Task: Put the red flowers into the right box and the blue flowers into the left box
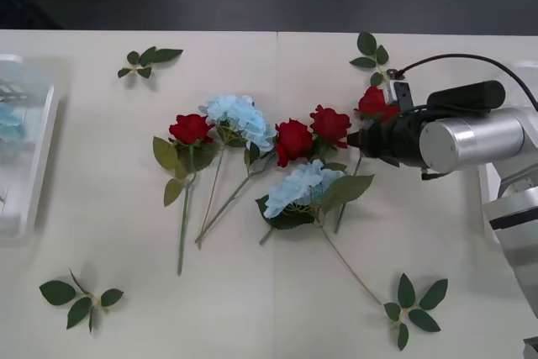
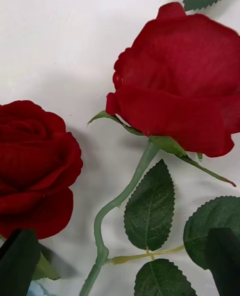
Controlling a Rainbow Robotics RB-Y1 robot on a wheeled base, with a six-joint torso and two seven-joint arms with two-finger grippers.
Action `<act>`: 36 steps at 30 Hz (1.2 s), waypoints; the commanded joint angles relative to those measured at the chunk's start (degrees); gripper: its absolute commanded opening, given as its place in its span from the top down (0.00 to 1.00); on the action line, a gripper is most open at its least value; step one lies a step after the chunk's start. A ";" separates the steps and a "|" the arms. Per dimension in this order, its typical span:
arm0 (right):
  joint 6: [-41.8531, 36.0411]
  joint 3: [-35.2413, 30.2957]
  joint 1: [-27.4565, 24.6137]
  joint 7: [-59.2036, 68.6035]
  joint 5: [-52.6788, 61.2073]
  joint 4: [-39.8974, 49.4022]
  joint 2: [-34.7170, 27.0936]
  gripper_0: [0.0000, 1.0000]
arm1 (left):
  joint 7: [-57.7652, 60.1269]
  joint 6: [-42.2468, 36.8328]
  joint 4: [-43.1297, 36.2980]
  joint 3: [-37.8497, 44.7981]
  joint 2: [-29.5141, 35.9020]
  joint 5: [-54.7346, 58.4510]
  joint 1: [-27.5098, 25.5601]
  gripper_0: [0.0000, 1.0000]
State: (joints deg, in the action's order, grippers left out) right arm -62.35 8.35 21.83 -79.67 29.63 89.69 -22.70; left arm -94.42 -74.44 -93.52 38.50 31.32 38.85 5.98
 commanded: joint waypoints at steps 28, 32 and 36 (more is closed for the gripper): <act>-2.25 0.44 -4.16 -5.32 0.34 5.67 0.64 0.02 | 20.59 -13.10 -29.00 -22.68 -3.37 -2.73 -0.36 0.00; -2.25 -0.53 -6.01 -6.37 0.25 6.72 0.55 0.02 | 20.51 -16.00 -29.00 -24.26 -7.07 -6.60 1.49 0.00; -3.04 -2.29 -9.35 -8.48 0.08 10.77 0.47 0.02 | 20.59 -16.44 -28.74 -28.83 -8.30 -11.78 2.45 0.00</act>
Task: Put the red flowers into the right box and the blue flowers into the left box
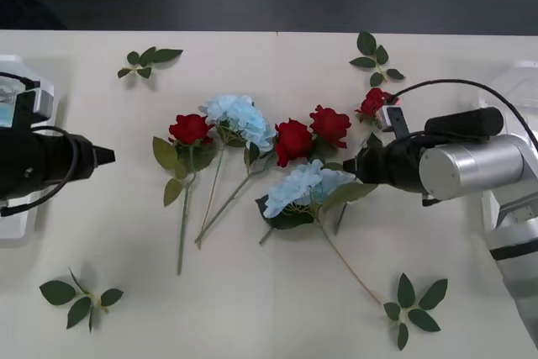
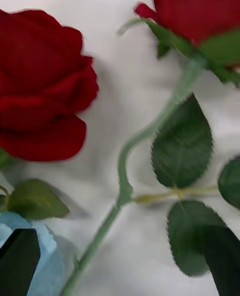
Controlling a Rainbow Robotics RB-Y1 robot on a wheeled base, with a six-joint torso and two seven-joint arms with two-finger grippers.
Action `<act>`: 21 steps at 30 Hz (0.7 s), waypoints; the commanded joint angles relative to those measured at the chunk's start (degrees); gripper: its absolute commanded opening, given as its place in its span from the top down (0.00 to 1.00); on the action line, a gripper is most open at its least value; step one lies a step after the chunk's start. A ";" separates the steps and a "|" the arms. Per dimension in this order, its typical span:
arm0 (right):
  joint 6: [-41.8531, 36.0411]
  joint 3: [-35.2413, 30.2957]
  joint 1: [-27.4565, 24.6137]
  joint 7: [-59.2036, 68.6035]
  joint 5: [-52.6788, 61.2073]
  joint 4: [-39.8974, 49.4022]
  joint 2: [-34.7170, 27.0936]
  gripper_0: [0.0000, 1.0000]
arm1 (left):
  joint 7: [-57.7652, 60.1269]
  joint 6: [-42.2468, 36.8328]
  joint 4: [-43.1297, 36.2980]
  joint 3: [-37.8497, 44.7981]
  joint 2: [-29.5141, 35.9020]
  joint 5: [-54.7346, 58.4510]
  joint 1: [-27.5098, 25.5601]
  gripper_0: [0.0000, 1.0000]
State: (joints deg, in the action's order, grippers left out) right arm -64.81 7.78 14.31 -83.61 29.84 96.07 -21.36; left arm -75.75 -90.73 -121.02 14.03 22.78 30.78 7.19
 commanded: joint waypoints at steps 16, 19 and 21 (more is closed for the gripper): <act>-5.33 -7.61 -6.92 -9.29 0.31 10.19 -0.70 0.02 | 2.19 0.55 12.65 -16.93 0.16 -9.95 11.89 0.00; -9.11 -8.66 -4.64 -9.82 0.83 10.19 -1.49 0.02 | 2.10 1.96 15.73 -18.78 0.16 -10.30 13.56 0.00; -12.97 -9.10 -1.74 -9.90 1.10 9.40 -2.46 0.02 | 2.10 3.19 17.84 -19.83 -0.01 -10.65 14.79 0.00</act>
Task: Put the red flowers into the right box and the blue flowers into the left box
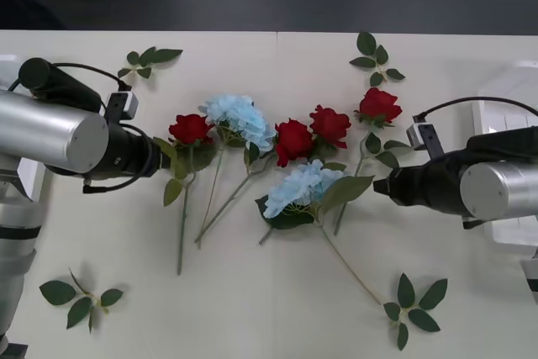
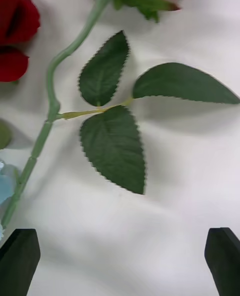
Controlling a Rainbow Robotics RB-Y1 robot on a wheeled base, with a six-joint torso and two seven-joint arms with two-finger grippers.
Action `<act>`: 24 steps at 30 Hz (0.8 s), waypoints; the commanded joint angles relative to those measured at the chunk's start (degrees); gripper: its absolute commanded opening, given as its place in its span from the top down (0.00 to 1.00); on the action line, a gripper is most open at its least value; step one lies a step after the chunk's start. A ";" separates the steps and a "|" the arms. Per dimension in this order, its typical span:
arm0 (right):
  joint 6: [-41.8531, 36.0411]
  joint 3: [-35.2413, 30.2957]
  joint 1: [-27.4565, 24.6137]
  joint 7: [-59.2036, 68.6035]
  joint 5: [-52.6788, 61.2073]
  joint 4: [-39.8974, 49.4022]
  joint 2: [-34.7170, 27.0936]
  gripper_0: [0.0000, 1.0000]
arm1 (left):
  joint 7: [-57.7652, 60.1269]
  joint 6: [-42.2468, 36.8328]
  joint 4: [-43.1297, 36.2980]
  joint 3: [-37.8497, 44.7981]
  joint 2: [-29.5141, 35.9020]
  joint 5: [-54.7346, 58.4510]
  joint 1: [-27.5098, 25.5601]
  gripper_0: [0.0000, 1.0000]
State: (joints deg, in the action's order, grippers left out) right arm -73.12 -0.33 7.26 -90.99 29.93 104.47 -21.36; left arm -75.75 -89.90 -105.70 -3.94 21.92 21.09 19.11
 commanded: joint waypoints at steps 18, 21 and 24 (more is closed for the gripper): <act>-13.28 -2.84 18.40 -2.70 2.77 -9.81 -4.56 0.03 | 0.52 6.31 11.30 -2.56 -4.61 -5.71 5.94 0.00; -13.28 -2.58 17.96 -2.79 2.94 -10.25 -4.48 0.03 | 0.25 6.40 11.92 -2.56 -5.22 -6.32 5.94 0.00; -12.22 -1.17 18.14 -2.79 2.94 -12.36 -4.48 0.02 | -0.10 6.58 12.62 -3.00 -6.10 -7.38 5.94 0.00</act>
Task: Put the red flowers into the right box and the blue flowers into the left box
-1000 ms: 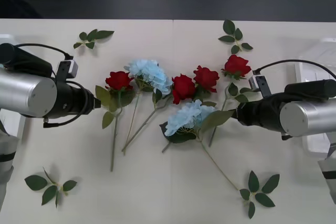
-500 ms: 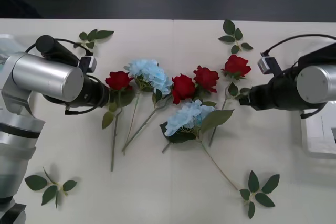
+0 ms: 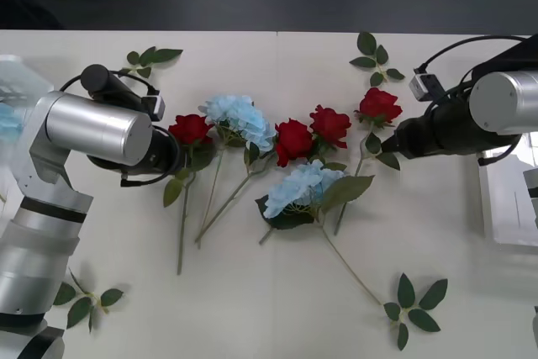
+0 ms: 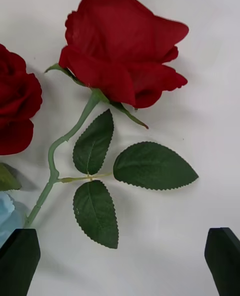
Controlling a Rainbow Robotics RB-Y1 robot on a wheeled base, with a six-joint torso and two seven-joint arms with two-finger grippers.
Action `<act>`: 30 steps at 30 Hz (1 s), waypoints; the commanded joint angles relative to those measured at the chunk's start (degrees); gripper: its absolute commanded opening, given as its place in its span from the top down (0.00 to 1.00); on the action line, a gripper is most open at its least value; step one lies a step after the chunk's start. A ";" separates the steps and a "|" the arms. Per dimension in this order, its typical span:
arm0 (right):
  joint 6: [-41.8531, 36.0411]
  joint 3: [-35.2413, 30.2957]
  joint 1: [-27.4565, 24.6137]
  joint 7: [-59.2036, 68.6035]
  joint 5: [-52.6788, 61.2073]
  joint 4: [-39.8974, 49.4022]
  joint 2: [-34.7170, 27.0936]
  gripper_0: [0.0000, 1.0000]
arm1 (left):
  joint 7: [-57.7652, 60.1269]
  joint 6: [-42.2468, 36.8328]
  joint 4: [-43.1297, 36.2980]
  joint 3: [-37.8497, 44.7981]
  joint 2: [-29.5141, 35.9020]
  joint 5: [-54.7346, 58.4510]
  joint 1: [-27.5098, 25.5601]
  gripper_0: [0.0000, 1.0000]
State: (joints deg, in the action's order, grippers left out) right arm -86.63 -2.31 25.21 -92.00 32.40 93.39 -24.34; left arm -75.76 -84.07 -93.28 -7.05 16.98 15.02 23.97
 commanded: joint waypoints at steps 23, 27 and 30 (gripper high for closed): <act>12.45 3.72 5.90 -2.92 1.27 -13.85 2.28 0.02 | -0.88 4.88 5.65 -4.55 -7.66 -10.45 1.60 0.00; 12.80 3.72 5.90 -2.57 3.90 -13.85 2.37 0.03 | -0.88 4.88 5.65 -4.64 -7.66 -10.28 1.60 0.52; 12.80 4.24 5.90 -1.95 5.22 -13.85 2.28 0.02 | -1.06 4.88 5.74 -4.64 -7.66 -10.19 1.60 0.99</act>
State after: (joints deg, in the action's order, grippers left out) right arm -74.16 1.33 29.97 -92.14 36.63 78.16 -21.84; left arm -75.77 -79.67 -86.99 -11.58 8.94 5.12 23.97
